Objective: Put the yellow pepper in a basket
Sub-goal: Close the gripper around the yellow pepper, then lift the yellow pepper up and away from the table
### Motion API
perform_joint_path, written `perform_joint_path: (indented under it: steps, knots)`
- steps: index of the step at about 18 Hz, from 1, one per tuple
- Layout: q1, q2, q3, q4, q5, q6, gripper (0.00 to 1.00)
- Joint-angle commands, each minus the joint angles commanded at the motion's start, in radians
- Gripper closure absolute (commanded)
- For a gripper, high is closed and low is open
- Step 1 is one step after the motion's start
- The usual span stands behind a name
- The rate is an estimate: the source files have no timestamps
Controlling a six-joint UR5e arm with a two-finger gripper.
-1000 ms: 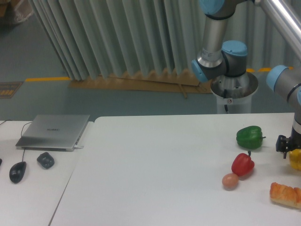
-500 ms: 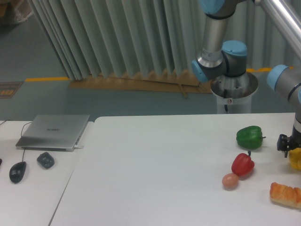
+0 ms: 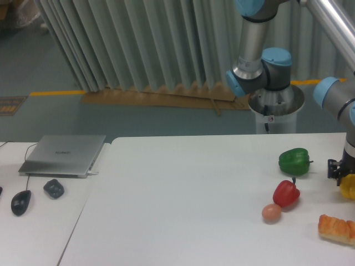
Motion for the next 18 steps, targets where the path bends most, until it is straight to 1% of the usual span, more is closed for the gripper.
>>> perform_joint_path:
  steps: [2, 6, 10, 12, 15, 16, 18]
  knots:
    - [-0.003, 0.002, 0.003, -0.003, 0.0, 0.0, 0.52]
    - [-0.005, 0.02, 0.006, -0.017, -0.008, 0.0, 0.52]
    - [-0.005, 0.038, 0.008, -0.018, -0.02, 0.0, 0.52]
    - [-0.018, 0.054, 0.009, -0.046, -0.043, 0.0, 0.52]
    - [-0.02, 0.074, 0.017, -0.058, -0.049, 0.0, 0.52]
    - [-0.02, 0.075, 0.018, -0.069, -0.049, 0.002, 0.52]
    - [-0.018, 0.104, 0.025, -0.103, -0.054, 0.003, 0.52]
